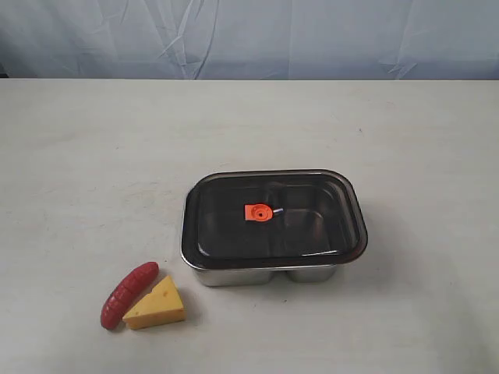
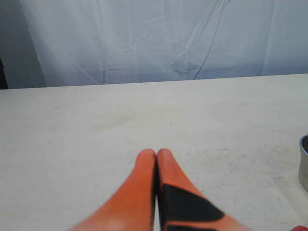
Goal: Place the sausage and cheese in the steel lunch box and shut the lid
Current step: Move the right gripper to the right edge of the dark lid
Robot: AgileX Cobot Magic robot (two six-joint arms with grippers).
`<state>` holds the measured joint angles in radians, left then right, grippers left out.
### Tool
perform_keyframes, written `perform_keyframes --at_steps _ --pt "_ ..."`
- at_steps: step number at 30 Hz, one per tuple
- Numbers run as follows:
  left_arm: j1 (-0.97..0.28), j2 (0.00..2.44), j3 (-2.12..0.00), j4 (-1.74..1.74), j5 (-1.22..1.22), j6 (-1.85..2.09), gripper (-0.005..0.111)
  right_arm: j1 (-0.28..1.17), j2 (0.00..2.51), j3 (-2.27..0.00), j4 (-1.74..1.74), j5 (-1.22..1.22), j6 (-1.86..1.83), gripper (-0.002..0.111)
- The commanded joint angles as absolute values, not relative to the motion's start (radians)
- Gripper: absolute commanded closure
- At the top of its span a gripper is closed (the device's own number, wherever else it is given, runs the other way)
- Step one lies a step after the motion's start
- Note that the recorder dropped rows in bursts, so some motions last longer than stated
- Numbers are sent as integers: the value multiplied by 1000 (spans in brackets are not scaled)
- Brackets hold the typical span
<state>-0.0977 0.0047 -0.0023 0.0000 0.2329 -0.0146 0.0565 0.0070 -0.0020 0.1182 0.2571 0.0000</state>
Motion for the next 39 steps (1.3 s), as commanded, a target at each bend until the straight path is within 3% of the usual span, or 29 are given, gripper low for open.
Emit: perform_keyframes --at_steps 1,6,12,16,20,24,25,27,28,30,39 --pt "-104 0 0 0 232 -15 107 61 0 0 582 23 0 109" --pt "-104 0 0 0 232 -15 107 61 0 0 1122 69 0 109" --pt "-104 0 0 0 232 -15 107 61 0 0 1212 157 0 109" --pt "-104 0 0 0 232 -15 107 61 49 -125 1162 213 -73 109" --pt "-104 0 0 0 232 -15 107 61 379 -386 951 442 -143 109" --pt "-104 0 0 0 232 -15 107 61 909 -742 870 756 -329 108" --pt "-104 0 0 0 232 -15 107 61 1002 -800 874 813 -360 106" --pt "-104 0 0 0 232 -15 107 61 1199 -912 879 932 -424 85" --pt "-104 0 0 0 232 -15 107 61 1305 -954 887 990 -466 64" --pt "-104 0 0 0 232 -15 107 61 1432 -977 921 1042 -557 37" --pt "-104 0 0 0 232 -15 107 59 1654 -934 1105 1123 -822 37"
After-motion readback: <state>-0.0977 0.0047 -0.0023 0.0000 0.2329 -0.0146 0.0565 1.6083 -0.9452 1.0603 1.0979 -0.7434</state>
